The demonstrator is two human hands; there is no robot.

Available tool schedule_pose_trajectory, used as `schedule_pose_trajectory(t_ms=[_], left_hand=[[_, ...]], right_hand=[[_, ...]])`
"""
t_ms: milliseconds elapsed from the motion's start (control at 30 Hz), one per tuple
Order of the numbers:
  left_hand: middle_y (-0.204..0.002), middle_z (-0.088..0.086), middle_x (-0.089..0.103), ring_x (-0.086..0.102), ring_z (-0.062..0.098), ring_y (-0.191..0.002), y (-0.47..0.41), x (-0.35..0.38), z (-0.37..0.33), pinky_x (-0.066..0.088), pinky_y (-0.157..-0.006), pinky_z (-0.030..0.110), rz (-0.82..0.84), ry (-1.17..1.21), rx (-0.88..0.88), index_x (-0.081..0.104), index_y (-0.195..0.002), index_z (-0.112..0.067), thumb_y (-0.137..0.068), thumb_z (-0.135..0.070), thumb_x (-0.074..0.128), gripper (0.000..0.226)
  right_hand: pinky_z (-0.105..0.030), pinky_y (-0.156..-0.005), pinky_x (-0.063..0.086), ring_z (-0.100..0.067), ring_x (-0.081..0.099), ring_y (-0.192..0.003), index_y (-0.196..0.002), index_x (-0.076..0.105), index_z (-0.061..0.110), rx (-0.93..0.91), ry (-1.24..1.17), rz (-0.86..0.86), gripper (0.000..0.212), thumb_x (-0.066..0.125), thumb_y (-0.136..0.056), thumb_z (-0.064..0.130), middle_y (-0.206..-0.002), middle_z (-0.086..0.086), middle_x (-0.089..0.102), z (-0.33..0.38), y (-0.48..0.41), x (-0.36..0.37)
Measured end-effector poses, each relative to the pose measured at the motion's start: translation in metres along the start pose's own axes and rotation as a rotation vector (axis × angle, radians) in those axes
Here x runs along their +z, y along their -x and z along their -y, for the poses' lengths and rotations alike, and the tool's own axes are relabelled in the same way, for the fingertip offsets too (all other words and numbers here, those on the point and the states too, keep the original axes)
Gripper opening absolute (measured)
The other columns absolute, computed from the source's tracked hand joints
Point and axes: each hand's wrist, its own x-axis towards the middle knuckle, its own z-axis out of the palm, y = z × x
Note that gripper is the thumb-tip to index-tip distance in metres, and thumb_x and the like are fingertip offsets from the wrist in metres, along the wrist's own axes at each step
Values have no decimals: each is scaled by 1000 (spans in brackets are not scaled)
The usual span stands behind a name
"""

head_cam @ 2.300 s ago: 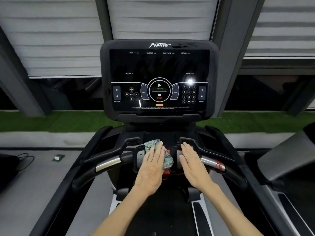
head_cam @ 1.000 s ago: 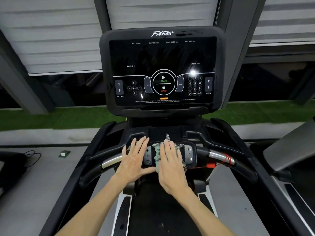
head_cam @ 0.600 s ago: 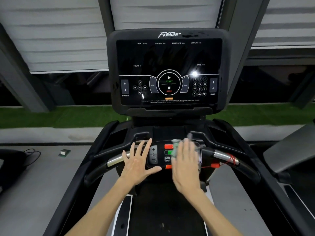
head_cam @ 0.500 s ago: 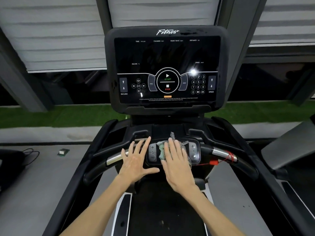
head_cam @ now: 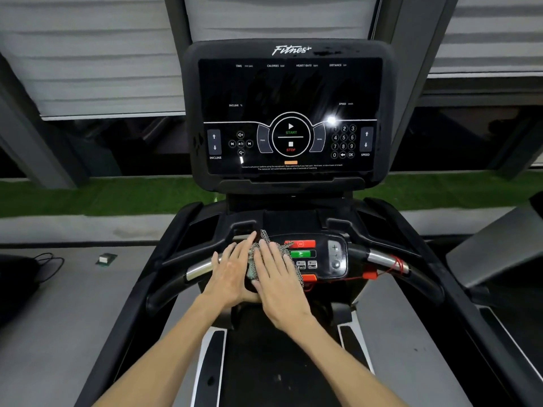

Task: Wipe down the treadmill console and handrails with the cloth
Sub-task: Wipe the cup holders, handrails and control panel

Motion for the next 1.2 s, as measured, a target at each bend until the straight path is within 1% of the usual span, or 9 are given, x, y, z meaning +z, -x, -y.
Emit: schedule_pose_trajectory(t_ms=[100,233,400,600,700,833,933,1033,1200], left_hand=[[-160,0,14,7,24,-149,-1,2,2,4,-118,56,19,-51,-16,-5,-155,-22,-59,-57,83,135],[-160,-3,10,3,22,-149,-1,2,-1,3,-118,54,21,-103,-13,0,-155,-17,-64,-60,79,127],[-161,-3,7,0,20,-149,-1,0,-1,1,-118,54,36,-107,-8,-2,-155,-18,-66,-60,77,126],[-161,-4,8,1,17,-149,-2,-2,4,3,-118,54,38,-76,-10,4,-155,-17,-68,-59,76,120],[-160,-3,12,5,17,-148,-1,0,4,6,-118,55,7,-86,-3,8,-154,-18,-68,-58,76,117],[-161,0,10,2,22,-149,0,4,5,3,-118,55,3,-93,-13,5,-155,-16,-67,-57,77,121],[-162,0,8,1,21,-149,0,5,4,2,-118,54,7,-102,-7,2,-155,-16,-68,-57,77,121],[-162,-1,7,1,21,-150,0,4,3,1,-119,53,14,-99,-17,0,-155,-17,-67,-58,77,124],[-161,-1,12,4,22,-149,-2,5,0,5,-119,54,5,-128,-26,2,-155,-16,-66,-62,76,125]], right_hand=[[-45,-120,13,-26,4,-149,-153,12,10,29,25,9,62,28,-101,40,-161,-10,5,-32,18,0],[-46,-117,19,-24,4,-149,-153,10,9,289,-72,-27,59,6,-102,39,-162,-9,4,-83,37,-4],[-49,-118,19,-30,13,-147,-152,17,5,456,-129,-129,59,16,-101,34,-159,-14,17,-74,1,-14],[-49,-109,27,-31,44,-119,-128,47,10,143,-75,-73,41,31,-97,32,-123,-9,51,-17,-47,-29],[-50,-112,24,-32,41,-123,-133,42,9,44,-49,-57,44,30,-99,34,-128,-11,47,-3,-49,-27],[-46,-120,13,-29,11,-148,-152,18,10,-136,29,18,59,27,-100,37,-160,-12,16,-21,-24,-13],[-44,-120,16,-23,7,-149,-153,14,12,-207,56,67,61,28,-100,38,-161,-8,9,-43,3,-4],[-45,-116,19,-22,6,-149,-153,15,11,-151,71,64,62,25,-98,39,-161,-7,9,-75,24,-4],[-46,-116,19,-22,5,-149,-152,11,9,160,21,15,58,9,-102,40,-161,-8,7,-115,40,-11]])
